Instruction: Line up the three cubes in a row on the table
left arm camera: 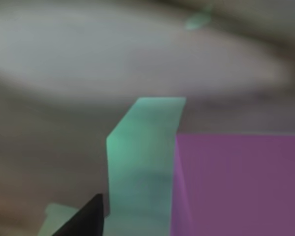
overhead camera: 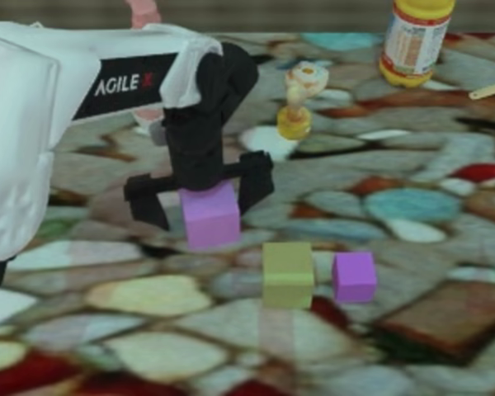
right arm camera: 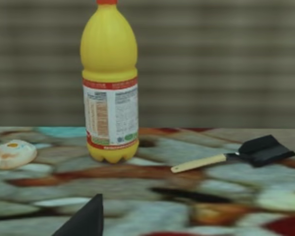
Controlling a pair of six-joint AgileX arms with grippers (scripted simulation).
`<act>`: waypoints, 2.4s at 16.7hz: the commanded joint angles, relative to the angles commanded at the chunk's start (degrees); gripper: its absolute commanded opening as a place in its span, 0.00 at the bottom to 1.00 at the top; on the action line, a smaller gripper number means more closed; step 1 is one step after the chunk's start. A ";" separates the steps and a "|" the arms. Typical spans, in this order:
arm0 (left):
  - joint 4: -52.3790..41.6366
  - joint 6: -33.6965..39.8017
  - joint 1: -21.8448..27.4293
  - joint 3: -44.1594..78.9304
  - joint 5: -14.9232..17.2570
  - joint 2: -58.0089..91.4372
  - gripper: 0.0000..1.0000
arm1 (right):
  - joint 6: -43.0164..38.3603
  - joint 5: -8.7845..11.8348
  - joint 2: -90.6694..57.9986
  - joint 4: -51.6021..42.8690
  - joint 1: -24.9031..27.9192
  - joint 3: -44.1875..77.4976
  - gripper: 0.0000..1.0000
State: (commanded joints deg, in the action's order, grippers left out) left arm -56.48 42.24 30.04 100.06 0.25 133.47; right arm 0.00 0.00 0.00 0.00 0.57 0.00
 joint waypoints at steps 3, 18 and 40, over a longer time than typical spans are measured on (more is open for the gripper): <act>0.45 0.01 0.01 -0.41 0.00 0.15 1.00 | 0.00 0.00 0.00 0.00 0.00 0.00 1.00; 0.45 0.01 0.01 -0.41 0.00 0.15 0.00 | 0.00 0.00 0.00 0.00 0.00 0.00 1.00; -13.26 -0.30 -0.80 9.04 -0.25 -4.27 0.00 | 0.00 0.00 0.00 0.00 0.00 0.00 1.00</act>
State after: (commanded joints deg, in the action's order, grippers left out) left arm -69.73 41.93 29.24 109.10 0.00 129.19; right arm 0.00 0.00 0.00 0.00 0.57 0.00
